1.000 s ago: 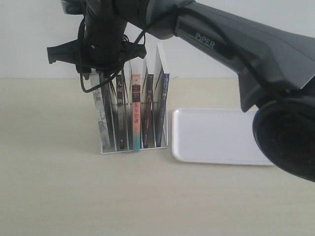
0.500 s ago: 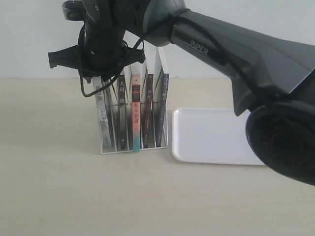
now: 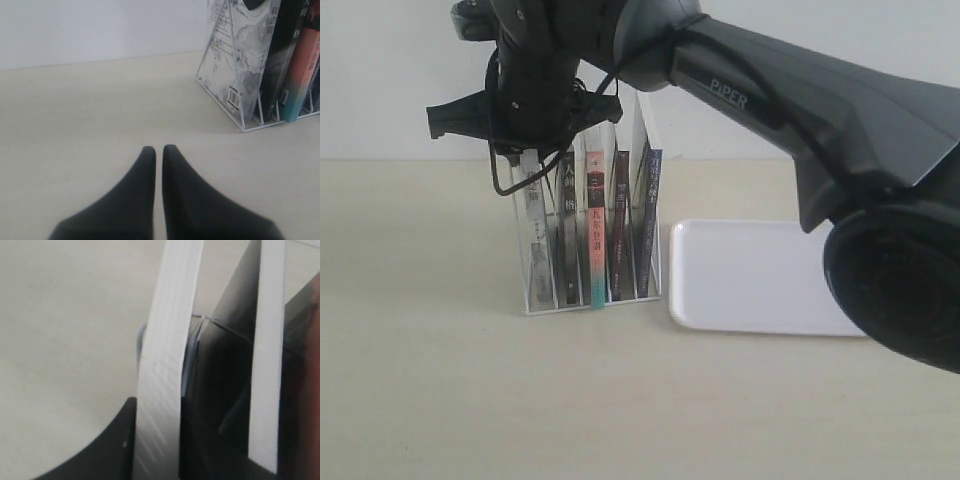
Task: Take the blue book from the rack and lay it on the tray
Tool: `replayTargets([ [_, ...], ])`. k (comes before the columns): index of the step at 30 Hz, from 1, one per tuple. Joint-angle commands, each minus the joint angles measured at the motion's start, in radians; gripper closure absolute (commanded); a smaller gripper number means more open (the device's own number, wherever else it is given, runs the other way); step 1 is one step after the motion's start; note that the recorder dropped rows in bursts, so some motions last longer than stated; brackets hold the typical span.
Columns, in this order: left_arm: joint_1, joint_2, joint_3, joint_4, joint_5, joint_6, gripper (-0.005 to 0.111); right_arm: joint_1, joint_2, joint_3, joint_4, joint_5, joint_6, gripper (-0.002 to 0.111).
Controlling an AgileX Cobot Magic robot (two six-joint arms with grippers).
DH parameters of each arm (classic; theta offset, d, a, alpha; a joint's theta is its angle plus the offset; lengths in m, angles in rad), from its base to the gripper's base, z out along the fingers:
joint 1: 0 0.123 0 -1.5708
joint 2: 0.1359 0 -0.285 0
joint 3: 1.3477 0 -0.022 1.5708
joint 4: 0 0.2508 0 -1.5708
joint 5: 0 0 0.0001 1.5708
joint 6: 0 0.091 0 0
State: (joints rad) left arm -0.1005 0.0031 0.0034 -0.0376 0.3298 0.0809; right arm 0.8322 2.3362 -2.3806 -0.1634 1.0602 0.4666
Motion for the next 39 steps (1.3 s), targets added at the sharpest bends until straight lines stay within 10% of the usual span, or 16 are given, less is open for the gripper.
replayTargets([
  [1,0.000,-0.003,-0.003,0.002,-0.015,-0.007,0.102,-0.006,-0.085,-0.005,-0.022,-0.040,-0.007,0.109],
  [39,0.000,-0.003,-0.003,0.002,-0.015,-0.007,0.102,0.004,-0.111,-0.005,-0.142,-0.105,-0.009,0.109],
])
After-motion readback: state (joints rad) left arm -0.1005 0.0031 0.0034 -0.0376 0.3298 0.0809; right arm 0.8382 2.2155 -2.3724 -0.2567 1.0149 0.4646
